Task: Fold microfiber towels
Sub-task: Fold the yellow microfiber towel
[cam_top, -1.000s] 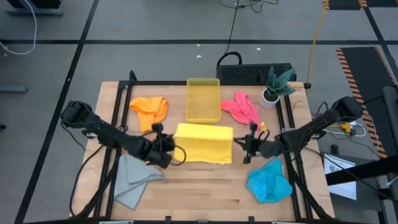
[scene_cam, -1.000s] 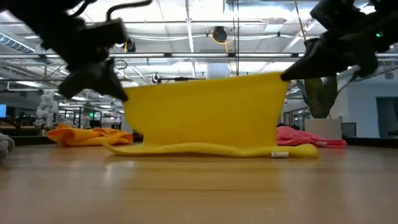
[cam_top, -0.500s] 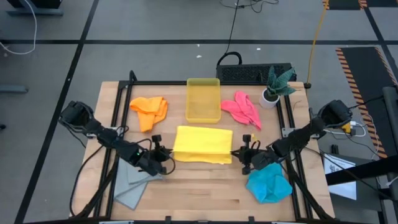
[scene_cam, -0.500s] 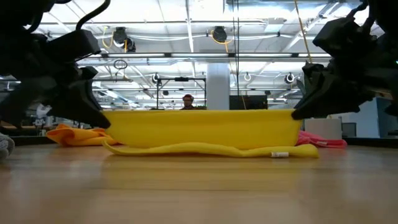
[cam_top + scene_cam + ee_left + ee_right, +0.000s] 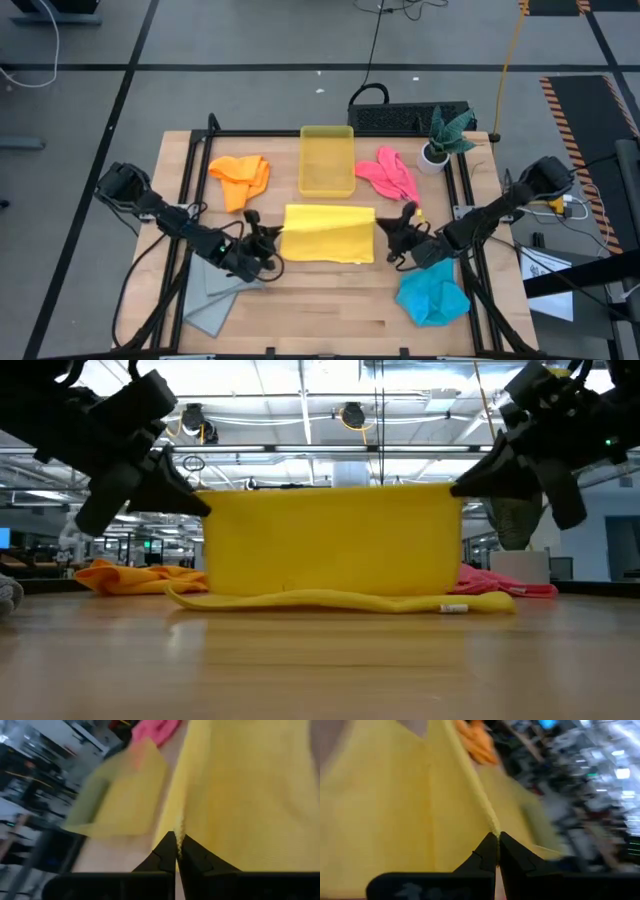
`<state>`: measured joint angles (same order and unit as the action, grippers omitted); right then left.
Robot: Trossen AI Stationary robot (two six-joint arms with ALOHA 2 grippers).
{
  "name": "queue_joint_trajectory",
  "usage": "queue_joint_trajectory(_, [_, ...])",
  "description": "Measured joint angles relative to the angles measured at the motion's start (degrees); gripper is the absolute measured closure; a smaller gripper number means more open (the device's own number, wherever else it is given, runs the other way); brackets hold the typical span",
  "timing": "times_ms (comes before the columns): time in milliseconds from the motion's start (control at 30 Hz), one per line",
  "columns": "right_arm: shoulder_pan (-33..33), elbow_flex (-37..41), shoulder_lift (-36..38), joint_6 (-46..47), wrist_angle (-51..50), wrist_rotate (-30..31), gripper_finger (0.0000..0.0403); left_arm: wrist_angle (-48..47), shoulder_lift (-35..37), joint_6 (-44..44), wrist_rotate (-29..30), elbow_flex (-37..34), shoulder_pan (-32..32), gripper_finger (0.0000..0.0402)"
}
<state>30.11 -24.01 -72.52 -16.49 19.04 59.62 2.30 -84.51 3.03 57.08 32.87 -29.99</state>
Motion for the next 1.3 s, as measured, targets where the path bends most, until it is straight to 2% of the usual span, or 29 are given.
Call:
queue_joint_trajectory(67, [0.02,0.00,-0.01,-0.61,-0.08,-0.29,0.0401,0.58,0.00,-0.22,-0.95,0.06,0.12,0.0398])
queue_joint_trajectory(100, [0.02,0.00,-0.23,0.47,-0.45,-2.41,0.0401,0.41,-0.06,-0.22,-2.57,0.04,0.12,0.0398])
queue_joint_trajectory(300, [0.24,0.02,-5.26,13.29,-0.53,-23.67,0.0401,0.27,-5.21,1.97,-12.66,-0.44,-1.83,0.0395])
queue_joint_trajectory(400, [1.24,0.02,-8.37,17.14,0.41,-28.19,0.0401,-0.06,-7.99,3.35,-14.69,-0.44,-3.30,0.0397])
queue_joint_trajectory(467, [2.04,0.02,-9.80,17.65,0.42,-28.24,0.0401,0.22,-9.12,3.88,-14.52,-0.42,-4.10,0.0393])
queue_joint_trajectory(633, [2.49,0.02,-11.05,17.93,0.47,-28.18,0.0401,0.93,-9.18,3.72,-9.28,-0.42,-5.45,0.0396])
queue_joint_trajectory(800, [2.82,0.02,-11.05,18.83,0.90,-28.84,0.0401,0.93,-8.35,2.43,-9.55,-0.40,-6.33,0.0391])
queue_joint_trajectory(900, [2.91,0.02,-11.05,19.07,0.89,-30.95,0.0401,1.00,-8.35,2.69,-12.30,-0.40,-6.51,0.0391])
queue_joint_trajectory(1067, [2.89,0.01,-11.05,19.73,0.87,-31.35,0.0389,0.95,-8.35,8.19,-16.29,-0.40,-5.28,0.0394])
queue_joint_trajectory(1233, [2.89,0.02,-11.05,20.32,0.82,-31.53,0.0344,0.91,-8.37,7.95,-20.75,-0.40,-5.35,0.0358])
queue_joint_trajectory(1300, [2.86,0.02,-11.07,21.44,0.80,-34.09,0.0322,1.00,-8.37,7.82,-22.88,-0.40,-5.39,0.0336])
